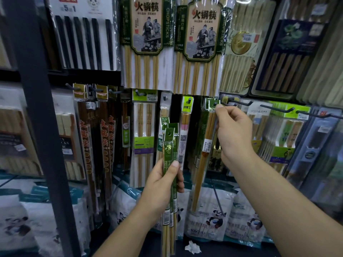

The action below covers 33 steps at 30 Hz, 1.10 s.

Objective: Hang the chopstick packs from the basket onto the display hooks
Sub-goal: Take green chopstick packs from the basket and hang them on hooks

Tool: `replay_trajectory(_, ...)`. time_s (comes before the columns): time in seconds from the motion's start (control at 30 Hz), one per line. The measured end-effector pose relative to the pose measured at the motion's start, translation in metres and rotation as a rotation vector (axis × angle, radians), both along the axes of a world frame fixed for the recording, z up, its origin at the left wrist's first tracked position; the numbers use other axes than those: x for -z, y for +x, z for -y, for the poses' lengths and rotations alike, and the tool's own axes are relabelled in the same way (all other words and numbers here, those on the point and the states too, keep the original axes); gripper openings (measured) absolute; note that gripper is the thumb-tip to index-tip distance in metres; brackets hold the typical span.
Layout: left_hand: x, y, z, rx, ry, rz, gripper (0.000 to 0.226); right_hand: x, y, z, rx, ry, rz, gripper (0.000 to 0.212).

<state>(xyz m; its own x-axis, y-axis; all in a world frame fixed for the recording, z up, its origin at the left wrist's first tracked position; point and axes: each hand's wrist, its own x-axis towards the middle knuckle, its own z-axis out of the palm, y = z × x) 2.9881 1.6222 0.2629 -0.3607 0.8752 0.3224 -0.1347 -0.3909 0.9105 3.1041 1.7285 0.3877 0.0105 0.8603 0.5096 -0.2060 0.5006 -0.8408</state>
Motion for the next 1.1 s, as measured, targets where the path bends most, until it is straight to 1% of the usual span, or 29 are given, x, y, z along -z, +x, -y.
replay_trajectory(0.13, 0.001, 0.0, -0.001, 0.005, 0.004, -0.011, 0.03, 0.002, -0.002, -0.005, 0.025, -0.006, 0.023, 0.032)
replay_trajectory(0.3, 0.002, 0.0, -0.001, 0.028, 0.009, -0.016, 0.024, 0.005, -0.01, -0.016, 0.068, -0.027, 0.024, 0.034)
replay_trajectory(0.37, 0.001, 0.0, -0.001, 0.028, 0.016, -0.025, 0.029, 0.007, -0.014, -0.021, 0.105, -0.028, 0.029, 0.038)
replay_trajectory(0.43, 0.0, 0.0, -0.001, 0.031, 0.018, -0.039, 0.037, 0.01, -0.016, -0.025, 0.163, -0.001, 0.083, 0.042)
replay_trajectory(0.5, 0.0, 0.0, 0.0, 0.057, 0.018, -0.026, 0.047, 0.013, -0.017, -0.027, 0.2, 0.017, 0.128, 0.036)
replay_trajectory(0.57, 0.0, -0.001, 0.0, 0.084, 0.017, 0.02, 0.051, 0.017, -0.016, -0.028, 0.201, -0.001, 0.12, 0.024)
replay_trajectory(0.7, 0.002, -0.004, -0.002, 0.125, -0.017, 0.172, 0.041, 0.028, -0.01, -0.017, 0.198, -0.025, 0.086, 0.017)
replay_trajectory(0.77, 0.002, -0.004, -0.002, 0.121, -0.01, 0.194, 0.034, 0.035, -0.005, -0.006, 0.14, -0.023, 0.144, 0.017)
replay_trajectory(0.83, 0.002, -0.002, -0.002, 0.089, 0.008, 0.162, 0.03, 0.041, -0.003, 0.009, 0.004, -0.005, 0.268, 0.019)
replay_trajectory(0.9, 0.001, 0.0, -0.002, 0.079, 0.027, 0.127, 0.028, 0.045, -0.003, 0.021, -0.145, 0.014, 0.351, 0.019)
replay_trajectory(0.97, -0.001, 0.002, -0.001, 0.107, 0.031, 0.109, 0.027, 0.046, -0.004, 0.029, -0.229, 0.024, 0.361, 0.017)
replay_trajectory(1.03, -0.002, 0.004, 0.0, 0.137, 0.032, 0.095, 0.027, 0.045, -0.006, 0.033, -0.254, 0.02, 0.345, 0.018)
replay_trajectory(1.1, -0.001, 0.004, 0.002, 0.157, 0.044, 0.084, 0.028, 0.045, -0.007, 0.034, -0.271, 0.004, 0.333, 0.023)
